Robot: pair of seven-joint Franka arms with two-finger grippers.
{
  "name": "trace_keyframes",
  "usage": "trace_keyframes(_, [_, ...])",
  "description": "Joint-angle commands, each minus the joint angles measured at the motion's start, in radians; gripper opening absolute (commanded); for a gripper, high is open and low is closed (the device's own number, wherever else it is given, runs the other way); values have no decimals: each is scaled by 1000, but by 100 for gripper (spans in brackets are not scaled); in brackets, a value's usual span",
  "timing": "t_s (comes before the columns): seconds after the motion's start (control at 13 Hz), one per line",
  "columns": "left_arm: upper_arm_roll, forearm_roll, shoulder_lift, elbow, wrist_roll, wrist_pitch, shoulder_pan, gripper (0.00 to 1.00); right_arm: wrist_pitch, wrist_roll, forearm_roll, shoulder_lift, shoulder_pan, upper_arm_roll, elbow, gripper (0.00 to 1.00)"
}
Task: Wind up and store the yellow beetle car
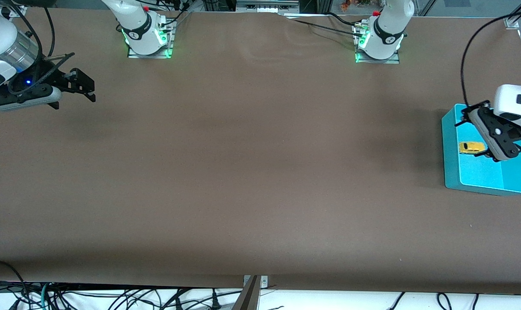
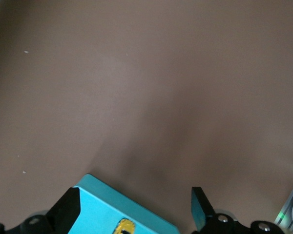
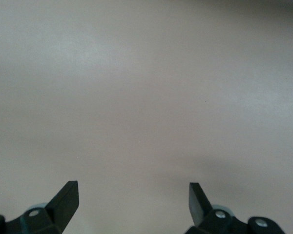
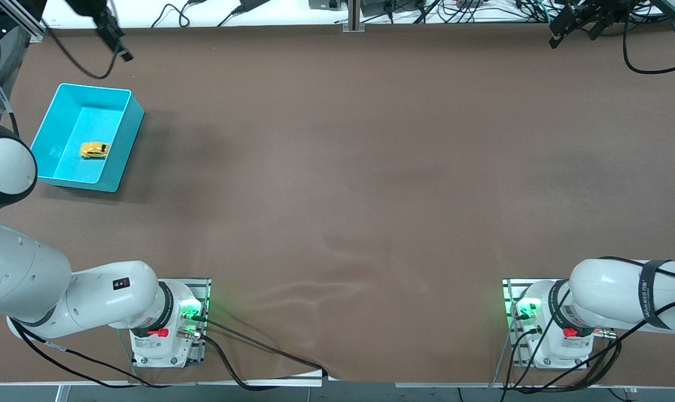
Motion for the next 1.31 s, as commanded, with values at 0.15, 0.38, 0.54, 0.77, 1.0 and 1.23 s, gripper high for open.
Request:
trace_keyframes(0.15, [12, -16, -61, 23, -706, -90, -129, 100, -10, 7, 8, 0, 0, 1, 13, 100])
trace_keyframes(0.38, [9, -5, -69, 72, -1032, -97, -139, 100, -13, 11, 11, 3, 0, 2, 35, 100])
trace_keyframes(0.54, [7, 1, -72, 92, -1068, -110, -143, 100, -15, 10, 12, 5, 0, 2, 40, 100])
trace_keyframes(0.77, [18, -5, -84, 91, -1094, -155, -135, 100, -15, 8, 14, 8, 1, 2, 46, 100])
trace_keyframes(1.0, [26, -13, -93, 79, -1105, -182, -139, 100, -15, 10, 15, 8, 0, 7, 46, 100])
trace_keyframes(1.23, [30, -13, -89, 83, -1103, -195, -140, 100, -15, 8, 15, 8, 0, 8, 46, 100])
